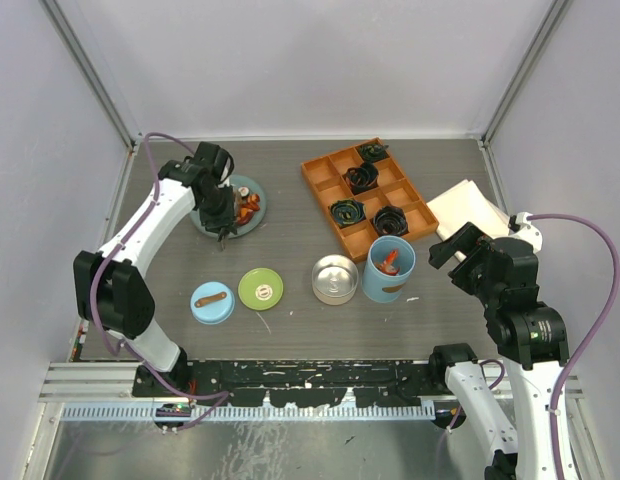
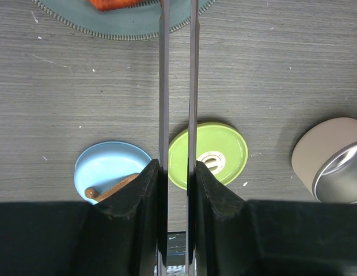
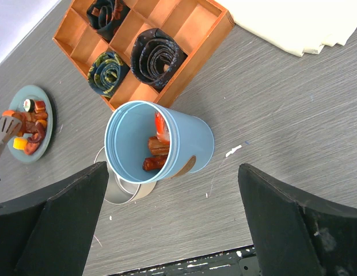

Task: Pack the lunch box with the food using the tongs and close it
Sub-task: Pick up the fake food from the plate.

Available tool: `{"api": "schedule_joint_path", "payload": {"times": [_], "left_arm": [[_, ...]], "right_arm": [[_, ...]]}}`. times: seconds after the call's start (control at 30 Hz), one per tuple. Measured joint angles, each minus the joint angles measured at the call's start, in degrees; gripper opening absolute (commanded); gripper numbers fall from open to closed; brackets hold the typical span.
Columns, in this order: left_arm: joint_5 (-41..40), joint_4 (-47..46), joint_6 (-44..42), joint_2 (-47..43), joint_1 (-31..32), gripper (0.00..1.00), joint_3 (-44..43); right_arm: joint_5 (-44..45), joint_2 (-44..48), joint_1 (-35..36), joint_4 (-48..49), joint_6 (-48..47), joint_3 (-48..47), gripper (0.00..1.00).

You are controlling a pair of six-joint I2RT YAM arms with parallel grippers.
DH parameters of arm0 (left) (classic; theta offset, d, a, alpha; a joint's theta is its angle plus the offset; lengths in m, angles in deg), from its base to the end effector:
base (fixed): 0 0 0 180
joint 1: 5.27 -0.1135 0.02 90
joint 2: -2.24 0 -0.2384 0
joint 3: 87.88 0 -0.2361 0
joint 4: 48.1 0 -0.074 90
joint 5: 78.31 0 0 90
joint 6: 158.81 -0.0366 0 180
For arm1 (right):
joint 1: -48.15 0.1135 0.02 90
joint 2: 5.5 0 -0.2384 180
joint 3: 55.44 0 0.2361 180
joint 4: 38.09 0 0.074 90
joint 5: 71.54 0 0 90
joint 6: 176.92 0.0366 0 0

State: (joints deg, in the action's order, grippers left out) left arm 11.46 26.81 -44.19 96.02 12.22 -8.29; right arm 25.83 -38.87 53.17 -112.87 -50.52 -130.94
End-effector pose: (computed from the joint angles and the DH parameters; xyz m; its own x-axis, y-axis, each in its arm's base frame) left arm 0.2968 -0.0934 0.2759 -0.9301 -0.1437 -0.3380 -0.0972 0.9838 -0.1508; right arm 0.0889 0.0031 0.3435 -0.4202 0.5539 -0.7188 0.3357 0.8308 0.4439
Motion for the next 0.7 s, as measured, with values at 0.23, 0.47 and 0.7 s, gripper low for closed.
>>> {"api": "schedule_joint_path", "payload": {"times": [0.23,0.47,0.7], "left_arm": [[0.55,1.44,-0.26,-0.17,0.0,0.14,-2.05],[2.34,2.71,-1.2,-1.55,0.0,0.12,-5.49],[7.13,3.67,-1.7,-2.4,0.79,0.12,-7.85]], "right_arm": [[0.0,0.02,0.0,-0.02,0.0,0.0,1.0],[0.0,0.02,0.0,-0.02,0.0,0.0,1.0],[0.0,0.02,0.0,-0.02,0.0,0.0,1.0]]}}
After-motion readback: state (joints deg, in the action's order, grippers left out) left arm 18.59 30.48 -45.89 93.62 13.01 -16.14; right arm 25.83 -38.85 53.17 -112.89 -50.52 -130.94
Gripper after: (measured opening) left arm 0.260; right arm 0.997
